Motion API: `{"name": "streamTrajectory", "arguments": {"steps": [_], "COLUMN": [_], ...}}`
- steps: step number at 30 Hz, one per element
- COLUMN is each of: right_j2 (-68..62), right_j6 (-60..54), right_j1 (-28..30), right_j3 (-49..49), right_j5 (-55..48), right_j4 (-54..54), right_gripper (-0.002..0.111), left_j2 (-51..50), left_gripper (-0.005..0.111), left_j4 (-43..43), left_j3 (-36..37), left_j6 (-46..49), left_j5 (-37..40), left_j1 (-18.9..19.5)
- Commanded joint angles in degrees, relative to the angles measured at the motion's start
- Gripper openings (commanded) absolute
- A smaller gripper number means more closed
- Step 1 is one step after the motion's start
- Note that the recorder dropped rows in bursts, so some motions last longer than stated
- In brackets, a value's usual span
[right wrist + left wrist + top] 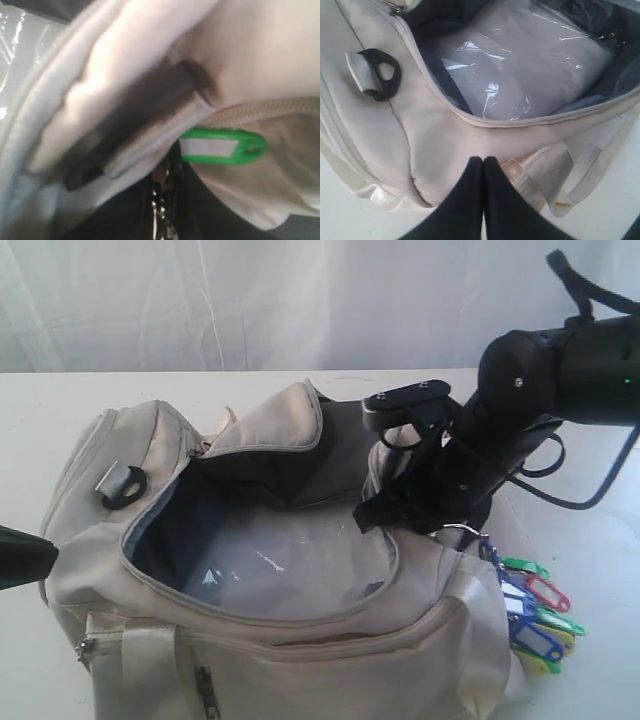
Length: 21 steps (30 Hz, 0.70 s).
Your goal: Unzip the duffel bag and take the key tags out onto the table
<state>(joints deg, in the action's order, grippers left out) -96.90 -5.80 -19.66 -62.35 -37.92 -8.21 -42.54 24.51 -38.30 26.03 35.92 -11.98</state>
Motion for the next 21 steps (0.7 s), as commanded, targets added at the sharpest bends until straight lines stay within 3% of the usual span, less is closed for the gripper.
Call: {"name": "streamTrajectory", "arguments": {"steps": [1, 9, 21], "right_j2": [-2.9, -0.33, 13.47], "right_j6": [0.0, 2.28, 9.97], "right_j1": [-2.75, -2.54, 2.56], "right_j3": [-3.29, -3.91, -1.87], "right_j5": [3.32, -2.96, -13.42], "right_j4": [-4.39, 4.4, 19.23], "right_gripper": [0.0, 0.0, 0.0], "left_j2": [0.5, 0.5, 0.5], "left_gripper": [0.0, 0.0, 0.0], "left_j4": [1.33, 1.31, 1.31], "left_j3": [0.21, 0.21, 0.21], "left_j6": [-0.33, -0.33, -0.33], "left_j5": [0.7, 0.59, 0.59], "left_j1": [-0.31, -0.31, -0.31]}}
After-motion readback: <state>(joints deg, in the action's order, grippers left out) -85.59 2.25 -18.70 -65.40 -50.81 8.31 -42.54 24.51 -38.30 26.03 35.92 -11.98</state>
